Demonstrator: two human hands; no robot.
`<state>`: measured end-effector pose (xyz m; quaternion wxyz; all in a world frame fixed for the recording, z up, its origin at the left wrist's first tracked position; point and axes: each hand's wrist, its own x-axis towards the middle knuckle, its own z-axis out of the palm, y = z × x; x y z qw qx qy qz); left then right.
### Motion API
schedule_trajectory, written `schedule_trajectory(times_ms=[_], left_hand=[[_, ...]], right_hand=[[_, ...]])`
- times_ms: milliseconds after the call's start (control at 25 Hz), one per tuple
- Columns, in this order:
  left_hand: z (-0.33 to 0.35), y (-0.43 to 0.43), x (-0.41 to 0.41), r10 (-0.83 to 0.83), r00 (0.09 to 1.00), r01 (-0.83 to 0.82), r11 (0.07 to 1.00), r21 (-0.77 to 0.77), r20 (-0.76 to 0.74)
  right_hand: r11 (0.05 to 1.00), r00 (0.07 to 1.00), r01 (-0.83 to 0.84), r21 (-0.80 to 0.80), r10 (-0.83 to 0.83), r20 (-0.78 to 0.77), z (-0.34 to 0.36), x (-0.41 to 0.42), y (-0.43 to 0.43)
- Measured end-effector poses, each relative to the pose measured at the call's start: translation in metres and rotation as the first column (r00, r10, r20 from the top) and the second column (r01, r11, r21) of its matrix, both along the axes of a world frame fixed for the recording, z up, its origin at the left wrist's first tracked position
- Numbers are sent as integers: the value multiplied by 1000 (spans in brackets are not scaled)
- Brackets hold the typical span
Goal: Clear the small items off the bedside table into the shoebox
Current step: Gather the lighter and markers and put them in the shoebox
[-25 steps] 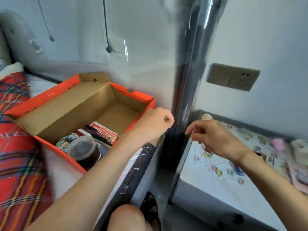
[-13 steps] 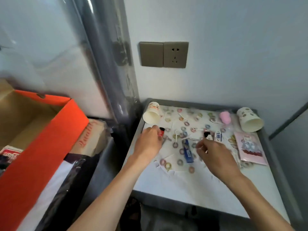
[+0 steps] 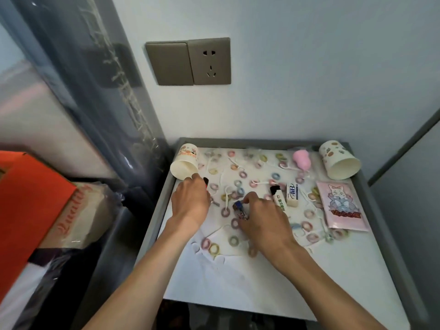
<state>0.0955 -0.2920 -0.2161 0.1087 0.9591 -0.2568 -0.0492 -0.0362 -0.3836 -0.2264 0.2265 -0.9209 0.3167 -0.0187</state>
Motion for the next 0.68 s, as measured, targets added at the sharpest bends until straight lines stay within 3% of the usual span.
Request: schedule_trajectory(times_ms=[80,160,240,280,400,680], left_hand=[[10,4,-2,-3,1000,3,998,-58,-10],[16,10,-8,-26,987,-23,954,-300,-157],[20,14,-19,-99,887,-209,784,-584,-451],[20,13,-23,-143,816,-316,702,-638,-561],[19,11,-28,-216,672,-486,594,-641,-709],[22,11,-30,-228,534,-619,551,-560,-815]], right_hand=[[996,996,58,70,-62,60,8,-1,-9],[989,981,131,73,-140,133,15,-6,-26],[976,967,216,-9,-213,137,15,-16,-40],[966,965,250,-64,-243,96,13,-19,-45],[937,950,294,-190,-309,-53,2,-21,-47],[887,923,288,-360,-357,-141,2,-14,-45]])
